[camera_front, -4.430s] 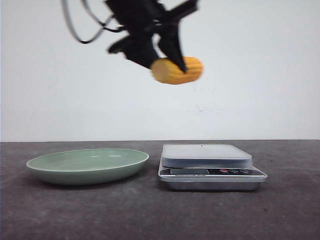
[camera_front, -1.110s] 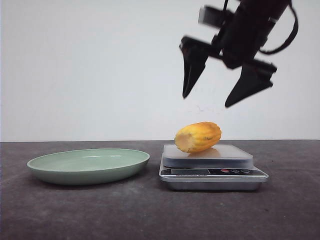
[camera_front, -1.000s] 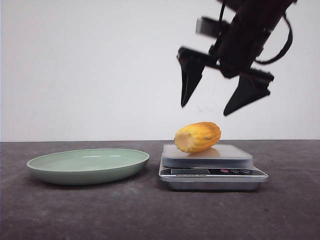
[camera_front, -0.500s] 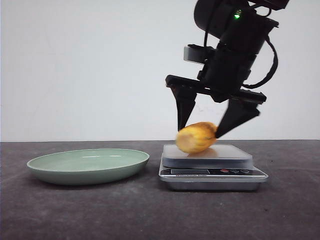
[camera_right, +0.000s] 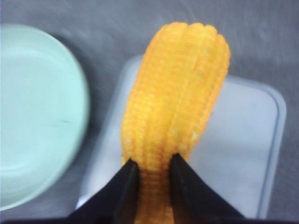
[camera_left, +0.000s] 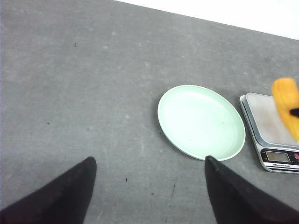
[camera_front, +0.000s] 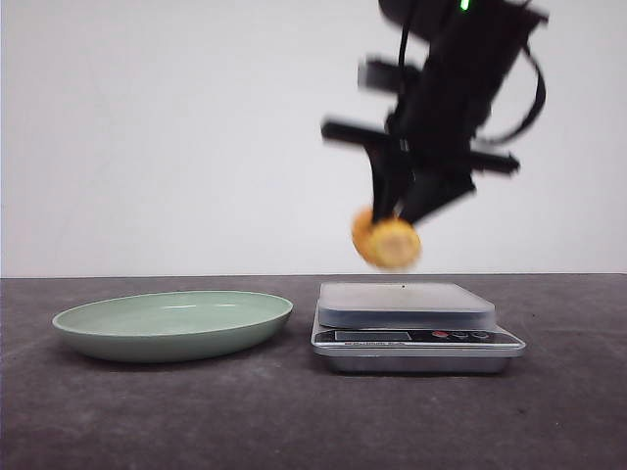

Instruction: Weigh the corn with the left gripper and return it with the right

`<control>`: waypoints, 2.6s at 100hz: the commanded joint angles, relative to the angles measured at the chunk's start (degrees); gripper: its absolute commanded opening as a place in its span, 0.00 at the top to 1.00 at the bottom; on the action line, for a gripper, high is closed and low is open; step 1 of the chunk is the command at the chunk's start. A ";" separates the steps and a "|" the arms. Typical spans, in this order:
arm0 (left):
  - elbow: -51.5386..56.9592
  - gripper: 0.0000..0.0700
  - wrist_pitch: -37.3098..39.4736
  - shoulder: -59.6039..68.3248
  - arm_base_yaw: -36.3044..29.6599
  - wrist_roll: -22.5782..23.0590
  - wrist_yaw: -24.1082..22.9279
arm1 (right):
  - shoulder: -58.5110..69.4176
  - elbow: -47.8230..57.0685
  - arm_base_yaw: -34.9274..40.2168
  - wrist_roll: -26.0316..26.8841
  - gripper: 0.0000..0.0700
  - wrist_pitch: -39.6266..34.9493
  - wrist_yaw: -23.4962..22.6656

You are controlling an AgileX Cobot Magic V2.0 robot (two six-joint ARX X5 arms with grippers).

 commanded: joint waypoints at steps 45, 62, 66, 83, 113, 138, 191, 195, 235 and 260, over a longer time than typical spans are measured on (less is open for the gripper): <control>0.70 0.38 3.32 0.00 -0.44 0.74 0.31 | 10.34 18.45 13.03 -0.57 1.00 0.68 -3.39; 0.70 0.38 4.79 0.00 -0.44 0.76 0.33 | 17.57 20.92 13.60 0.44 1.00 1.16 -2.78; 0.70 0.38 4.96 0.00 -0.44 0.76 0.33 | 19.08 21.29 13.57 0.66 1.00 1.14 -2.78; 0.70 0.38 5.01 0.00 -0.44 0.74 0.31 | 23.87 21.73 13.57 1.36 0.89 1.90 -3.02; 0.70 0.38 4.76 0.00 -0.44 0.70 1.16 | 25.68 21.73 13.86 2.62 0.28 3.98 -3.56; 0.70 0.38 4.68 0.00 -0.44 0.94 1.27 | 17.86 21.73 9.79 -0.55 0.28 0.55 -3.21; 0.70 0.38 9.14 0.04 -0.44 3.82 1.44 | -23.04 21.73 -3.96 -11.96 0.28 -24.79 -2.75; 0.70 0.38 9.66 0.04 -0.44 4.20 1.44 | -26.23 21.73 -4.22 -12.37 0.28 -26.73 -1.55; 0.59 0.38 16.66 0.68 -0.44 8.70 1.40 | -53.40 16.50 -4.15 -11.37 0.28 -39.36 13.05; -1.44 0.58 19.32 1.18 -0.44 9.31 1.42 | -65.75 3.34 -4.15 -7.72 0.29 -39.19 12.52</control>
